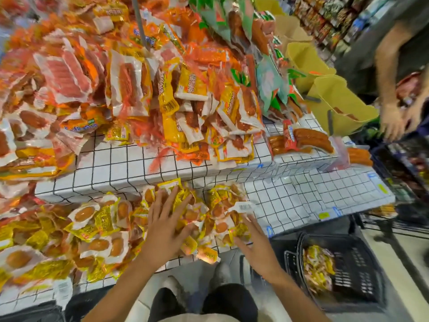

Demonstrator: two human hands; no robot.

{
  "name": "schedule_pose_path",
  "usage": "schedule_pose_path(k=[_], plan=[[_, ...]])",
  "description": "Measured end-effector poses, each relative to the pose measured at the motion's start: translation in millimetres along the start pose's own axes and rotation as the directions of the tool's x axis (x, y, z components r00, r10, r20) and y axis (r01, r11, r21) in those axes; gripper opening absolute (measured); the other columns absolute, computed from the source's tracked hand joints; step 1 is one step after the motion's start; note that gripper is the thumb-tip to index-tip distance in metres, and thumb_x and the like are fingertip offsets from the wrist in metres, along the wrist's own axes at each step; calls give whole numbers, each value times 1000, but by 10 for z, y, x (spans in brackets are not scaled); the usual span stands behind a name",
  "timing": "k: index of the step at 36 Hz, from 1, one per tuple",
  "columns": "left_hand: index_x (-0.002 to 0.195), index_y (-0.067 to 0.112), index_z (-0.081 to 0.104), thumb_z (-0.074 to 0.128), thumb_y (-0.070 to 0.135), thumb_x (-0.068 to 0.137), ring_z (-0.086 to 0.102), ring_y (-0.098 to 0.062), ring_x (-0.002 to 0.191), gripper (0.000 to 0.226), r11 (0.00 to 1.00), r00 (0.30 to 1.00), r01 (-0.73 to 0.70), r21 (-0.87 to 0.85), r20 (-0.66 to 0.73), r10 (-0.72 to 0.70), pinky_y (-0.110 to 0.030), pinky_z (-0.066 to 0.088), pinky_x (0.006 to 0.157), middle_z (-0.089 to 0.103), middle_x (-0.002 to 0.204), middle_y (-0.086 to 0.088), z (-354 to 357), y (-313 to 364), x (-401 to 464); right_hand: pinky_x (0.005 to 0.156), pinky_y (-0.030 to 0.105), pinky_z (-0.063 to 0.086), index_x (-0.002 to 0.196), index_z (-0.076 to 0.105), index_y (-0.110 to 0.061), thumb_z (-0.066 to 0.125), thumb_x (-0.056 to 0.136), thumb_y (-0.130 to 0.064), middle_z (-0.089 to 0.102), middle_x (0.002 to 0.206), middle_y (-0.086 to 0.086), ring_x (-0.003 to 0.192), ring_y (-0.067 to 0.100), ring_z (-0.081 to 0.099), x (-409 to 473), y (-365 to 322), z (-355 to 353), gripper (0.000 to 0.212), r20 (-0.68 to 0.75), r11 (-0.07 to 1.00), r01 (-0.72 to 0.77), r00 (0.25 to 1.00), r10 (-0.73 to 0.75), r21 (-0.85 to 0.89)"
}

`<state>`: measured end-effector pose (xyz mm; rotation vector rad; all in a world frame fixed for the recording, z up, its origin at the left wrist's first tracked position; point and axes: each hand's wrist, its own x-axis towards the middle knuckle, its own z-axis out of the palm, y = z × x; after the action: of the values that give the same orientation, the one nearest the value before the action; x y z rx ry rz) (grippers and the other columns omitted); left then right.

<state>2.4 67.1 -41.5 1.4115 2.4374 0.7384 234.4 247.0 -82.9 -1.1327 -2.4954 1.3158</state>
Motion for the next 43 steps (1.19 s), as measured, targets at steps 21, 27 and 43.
schedule_pose_path(k=[21, 27, 43], plan=[[137, 16, 60, 38, 59, 97, 31, -27, 148, 63, 991, 991, -133, 22, 27, 133, -46, 30, 117, 42, 155, -1, -296, 556, -409, 116, 31, 34, 154, 35, -34, 60, 101, -35, 13, 165, -19, 146, -9, 15, -1324, 505, -276, 59, -154, 987, 117, 979, -133, -107], [137, 20, 59, 67, 18, 95, 33, -22, 147, 44, 993, 992, -67, -92, 102, 77, -23, 25, 114, 41, 154, 2, 406, 1336, -796, 114, 22, 33, 153, 41, -29, 64, 98, -37, 22, 166, -12, 146, -2, 24, -1831, 1030, -432, 60, -194, 993, 102, 975, -111, -55], [139, 13, 55, 69, 16, 93, 44, -18, 139, 48, 963, 711, -233, -138, 651, 266, -28, 29, 118, 50, 146, -1, 2116, 3048, -860, 109, 10, 32, 143, 52, -16, 75, 91, -24, 51, 145, -6, 135, 14, 50, -3382, 2443, -1022, 57, -243, 854, -378, 845, 476, 357]])
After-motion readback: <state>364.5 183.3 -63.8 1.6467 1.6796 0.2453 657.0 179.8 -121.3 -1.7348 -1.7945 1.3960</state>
